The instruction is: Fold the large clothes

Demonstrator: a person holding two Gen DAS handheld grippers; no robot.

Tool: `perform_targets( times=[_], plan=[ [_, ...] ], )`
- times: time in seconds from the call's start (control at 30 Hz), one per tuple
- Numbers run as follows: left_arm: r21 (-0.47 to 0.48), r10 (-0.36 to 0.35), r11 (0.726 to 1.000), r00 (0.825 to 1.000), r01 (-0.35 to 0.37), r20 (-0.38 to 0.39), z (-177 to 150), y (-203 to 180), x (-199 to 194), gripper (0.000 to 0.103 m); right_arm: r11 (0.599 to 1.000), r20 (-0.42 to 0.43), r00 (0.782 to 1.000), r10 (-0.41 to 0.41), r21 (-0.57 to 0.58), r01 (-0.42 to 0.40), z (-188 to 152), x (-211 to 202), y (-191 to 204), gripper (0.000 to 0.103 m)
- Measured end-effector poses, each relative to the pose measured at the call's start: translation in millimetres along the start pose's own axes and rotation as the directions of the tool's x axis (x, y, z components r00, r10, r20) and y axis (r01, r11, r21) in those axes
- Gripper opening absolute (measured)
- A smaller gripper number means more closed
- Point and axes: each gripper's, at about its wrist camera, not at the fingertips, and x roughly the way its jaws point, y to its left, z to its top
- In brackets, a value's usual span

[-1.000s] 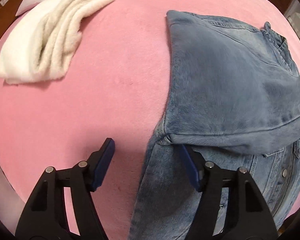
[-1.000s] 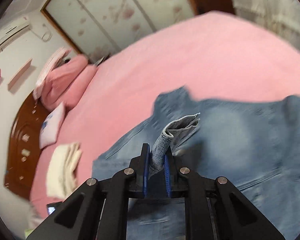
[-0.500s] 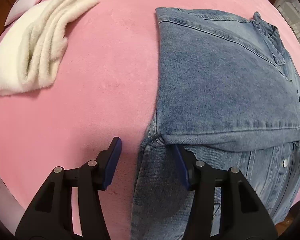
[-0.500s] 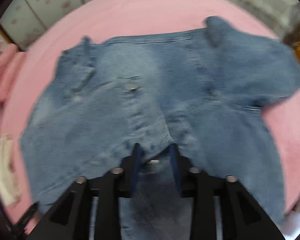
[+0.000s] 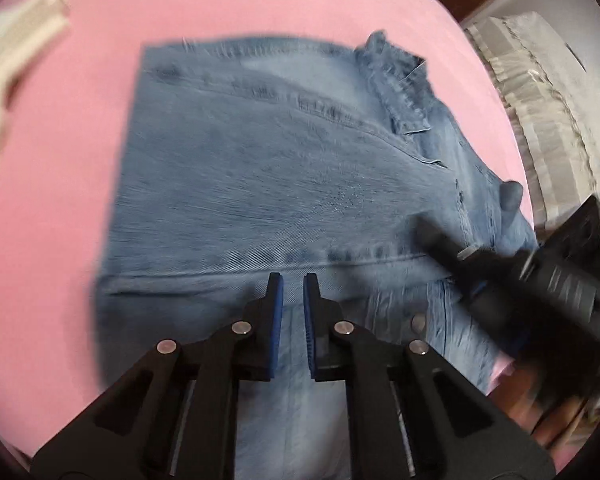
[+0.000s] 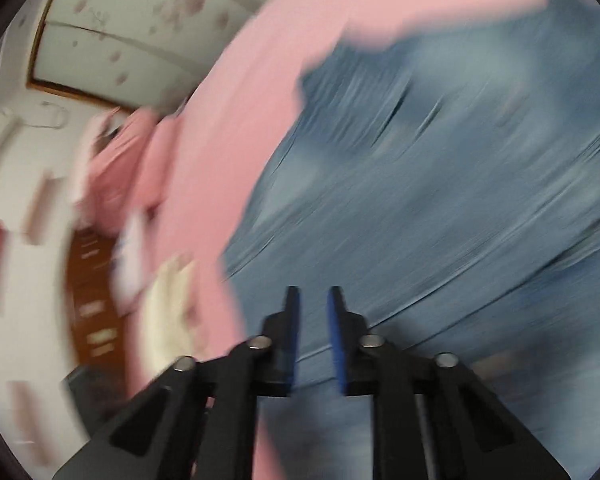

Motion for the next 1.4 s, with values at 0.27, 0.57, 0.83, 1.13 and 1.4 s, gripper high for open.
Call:
perform_targets(
  times=[0.27,0.57,0.83,1.13,1.4],
  plan=[
    [-0.025,0.148,0.988,0.986,-0.151,-0.074,3.4,37.7,39.0,0.001,0.978,-0.015,0.98,-0.197,0.063,0.197,11.6,28.9,-65.6,0.001],
    [-0.008,0.256,0.967,0.967,-0.256,-0.019,-1.0,66.2,19.8,0.001,0.822,0.167,0.833,-0.528,-0.146,0.55,51.7,-48.0,-104.6,0.0],
    [0.022,0.029,0.999,0.999,-0.029,0.028,24.5,12.1,18.7,0.001,0.987,-0.058,0.998,-0.018,-0.163,0.008,40.6,34.5,-29.0,0.0],
    [-0.07,0.148,0.987,0.989,-0.148,-0.005,48.9,45.3,53.0,0.001,0.979,-0.114,0.987,-0.115,-0.183,0.093,54.3,120.7,-31.0,0.0],
    [-0.135,0.286,0.953,0.953,-0.272,0.098,90.3,88.9,44.3,0.001,0.92,0.147,0.923,-0.355,-0.119,0.372,157.9,57.4,-100.4,0.0]
  ],
)
